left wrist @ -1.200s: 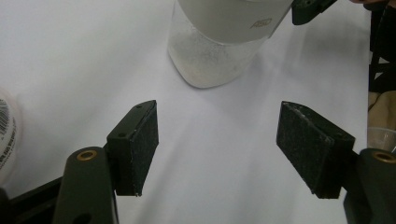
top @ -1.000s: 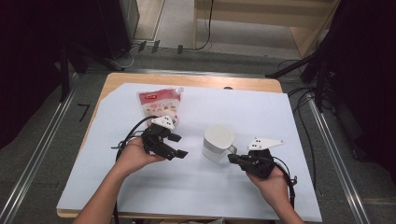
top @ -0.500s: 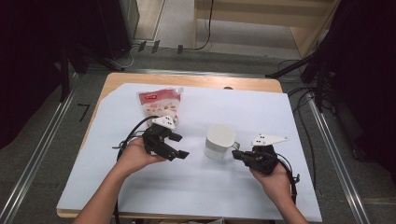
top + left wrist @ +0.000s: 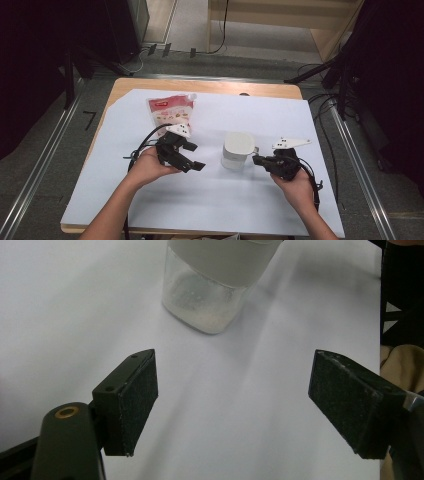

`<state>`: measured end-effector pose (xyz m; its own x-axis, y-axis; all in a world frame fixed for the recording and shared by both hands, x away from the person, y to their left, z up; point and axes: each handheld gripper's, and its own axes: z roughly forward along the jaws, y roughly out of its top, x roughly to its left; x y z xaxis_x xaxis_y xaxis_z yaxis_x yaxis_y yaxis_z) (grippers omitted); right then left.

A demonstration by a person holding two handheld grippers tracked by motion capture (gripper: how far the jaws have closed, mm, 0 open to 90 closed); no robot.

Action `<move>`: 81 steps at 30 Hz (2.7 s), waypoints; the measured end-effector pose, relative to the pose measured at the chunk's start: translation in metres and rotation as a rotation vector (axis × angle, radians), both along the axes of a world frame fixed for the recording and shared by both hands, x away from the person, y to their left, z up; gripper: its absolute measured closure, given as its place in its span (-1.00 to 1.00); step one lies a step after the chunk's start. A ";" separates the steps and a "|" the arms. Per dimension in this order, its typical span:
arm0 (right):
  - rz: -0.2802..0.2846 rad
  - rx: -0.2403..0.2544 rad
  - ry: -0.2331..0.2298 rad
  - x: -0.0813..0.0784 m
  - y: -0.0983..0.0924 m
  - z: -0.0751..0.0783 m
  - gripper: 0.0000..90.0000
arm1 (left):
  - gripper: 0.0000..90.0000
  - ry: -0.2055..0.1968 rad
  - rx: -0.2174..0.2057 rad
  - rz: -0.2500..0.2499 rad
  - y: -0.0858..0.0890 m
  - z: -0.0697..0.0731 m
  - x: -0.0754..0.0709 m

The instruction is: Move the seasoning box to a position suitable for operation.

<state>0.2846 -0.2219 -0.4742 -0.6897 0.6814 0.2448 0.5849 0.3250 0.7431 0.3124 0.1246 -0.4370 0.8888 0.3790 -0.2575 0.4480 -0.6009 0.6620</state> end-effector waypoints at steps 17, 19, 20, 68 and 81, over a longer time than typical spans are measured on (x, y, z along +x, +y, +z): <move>-0.003 0.000 -0.028 0.012 -0.018 0.024 1.00 | -0.58 -0.021 -0.022 -0.051 -0.026 0.016 0.012; -0.009 0.006 -0.021 0.014 -0.022 0.026 1.00 | -0.58 -0.032 -0.016 -0.069 -0.030 0.019 0.016; -0.013 0.013 -0.015 0.015 -0.024 0.027 1.00 | -0.58 -0.037 -0.017 -0.069 -0.031 0.020 0.017; -0.005 -0.017 0.002 0.035 -0.016 0.021 1.00 | -0.77 0.043 -0.034 -0.132 -0.090 -0.015 0.058; -0.015 -0.028 -0.002 0.033 -0.015 0.020 1.00 | -0.75 0.023 -0.026 -0.134 -0.092 -0.015 0.057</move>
